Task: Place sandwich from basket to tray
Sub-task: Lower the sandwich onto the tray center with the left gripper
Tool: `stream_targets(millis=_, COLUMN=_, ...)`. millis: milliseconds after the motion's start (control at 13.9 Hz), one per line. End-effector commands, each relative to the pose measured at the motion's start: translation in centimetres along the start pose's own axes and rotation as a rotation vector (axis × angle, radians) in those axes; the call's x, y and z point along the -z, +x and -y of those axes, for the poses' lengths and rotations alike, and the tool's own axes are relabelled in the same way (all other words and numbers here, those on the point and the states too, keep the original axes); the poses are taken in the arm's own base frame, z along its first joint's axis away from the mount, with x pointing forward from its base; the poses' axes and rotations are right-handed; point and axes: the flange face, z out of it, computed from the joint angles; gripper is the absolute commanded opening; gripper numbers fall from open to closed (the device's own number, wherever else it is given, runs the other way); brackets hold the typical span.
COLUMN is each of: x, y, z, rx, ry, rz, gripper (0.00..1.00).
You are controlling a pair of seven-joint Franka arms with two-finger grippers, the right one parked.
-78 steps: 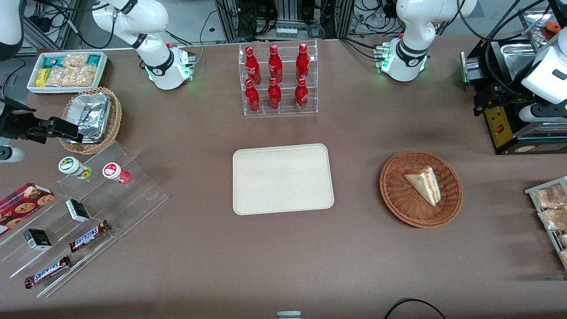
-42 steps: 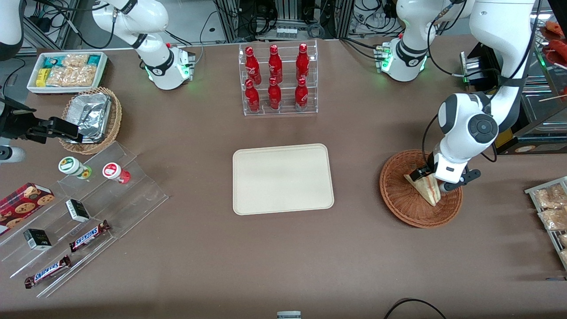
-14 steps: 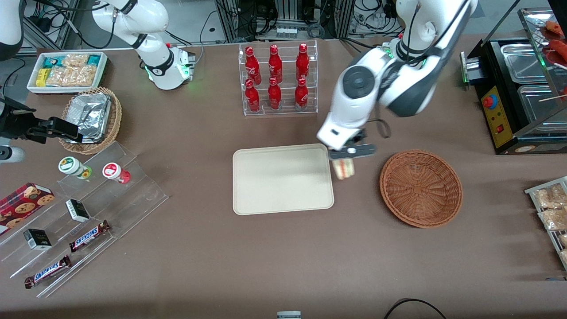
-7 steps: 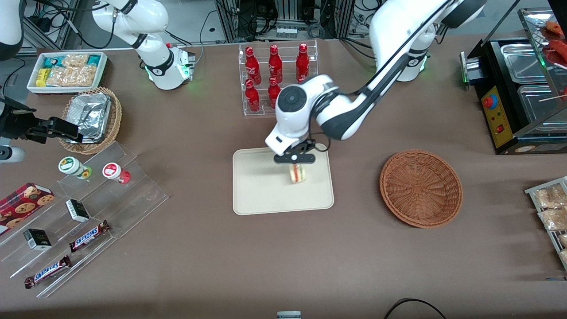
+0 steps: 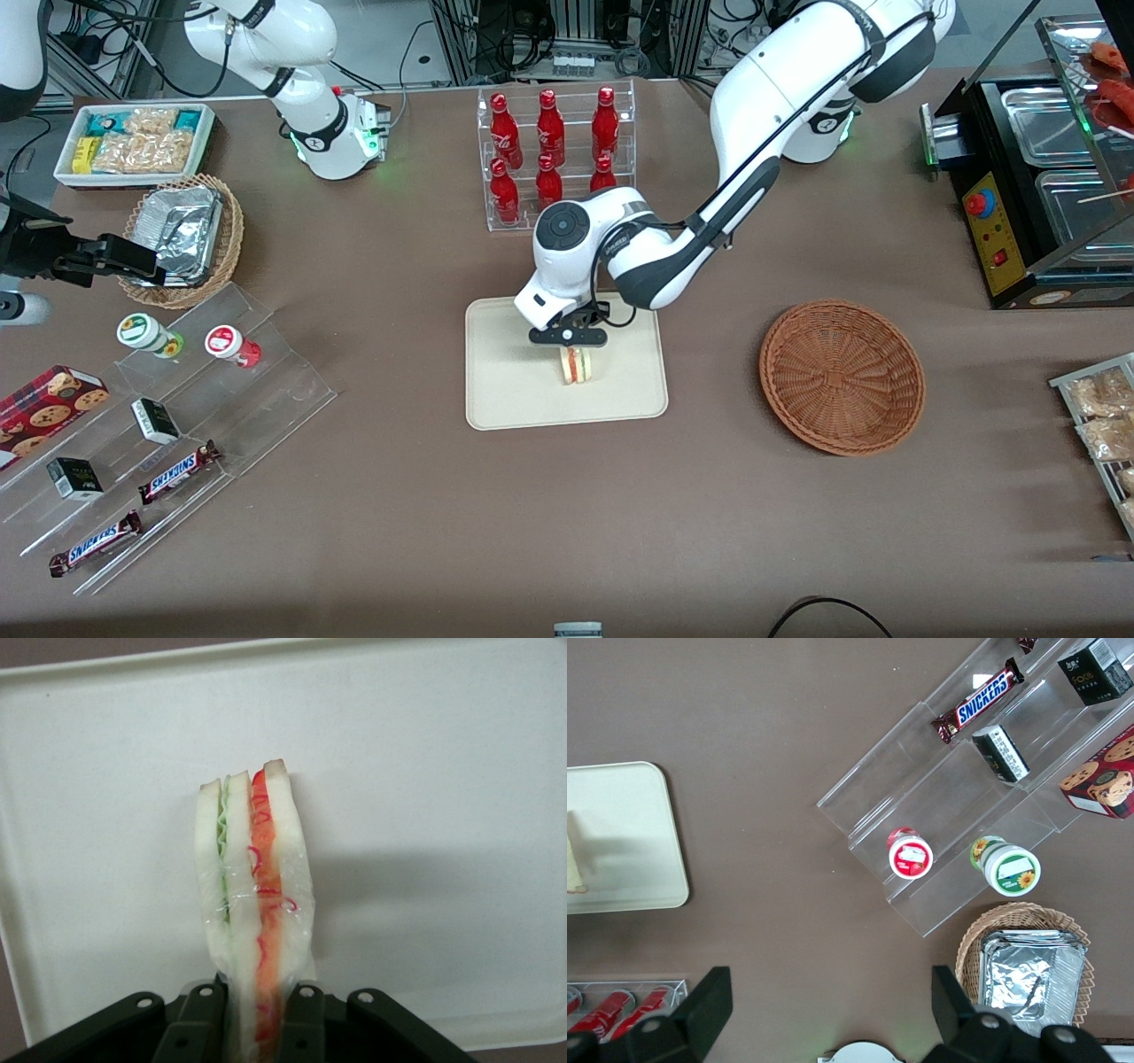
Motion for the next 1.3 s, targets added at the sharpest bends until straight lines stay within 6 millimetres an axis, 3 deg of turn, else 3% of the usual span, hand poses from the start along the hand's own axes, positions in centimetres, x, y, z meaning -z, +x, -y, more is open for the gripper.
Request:
stream_targets(millis=0, x=-0.4, y=-0.1, z=-1.3, rx=-0.003, ry=0.004, rz=-0.023, gripper=0.00)
stream_targets(millis=216, x=-0.8, y=0.0, z=-1.6, rx=-0.006, ry=0.002, rz=-0.022, gripper=0.00)
stream_targets(millis=288, x=-1.0, y=-0.1, z=-1.7, rx=-0.012, ry=0.007, rz=-0.027, gripper=0.05)
stream_targets(millis=432, x=-1.0, y=0.1, z=-1.7, rx=-0.010, ry=0.004, rz=-0.027, gripper=0.48)
stream_targets(millis=505, x=-0.9, y=0.2, z=-1.7, rx=-0.012, ry=0.003, rz=-0.030, gripper=0.88)
stream_targets(millis=577, x=-1.0, y=0.2, z=-1.7, rx=-0.012, ry=0.005, rz=-0.029, gripper=0.97)
stream_targets(millis=721, x=-0.1, y=0.4, z=-1.6, rx=-0.005, ry=0.006, rz=-0.038, gripper=0.99)
stream_targets(millis=865, x=2.6, y=1.0, z=-0.8, rx=0.068, ry=0.038, rz=-0.054, gripper=0.99)
stream_targets(millis=1009, x=6.5, y=1.4, z=0.4, rx=0.118, ry=0.071, rz=-0.064, gripper=0.99)
stream_targets(millis=1153, x=11.2, y=3.9, z=3.7, rx=0.248, ry=0.018, rz=-0.057, gripper=0.99)
stream_targets(millis=1225, x=13.3, y=4.0, z=4.9, rx=0.264, ry=0.029, rz=-0.062, gripper=0.99)
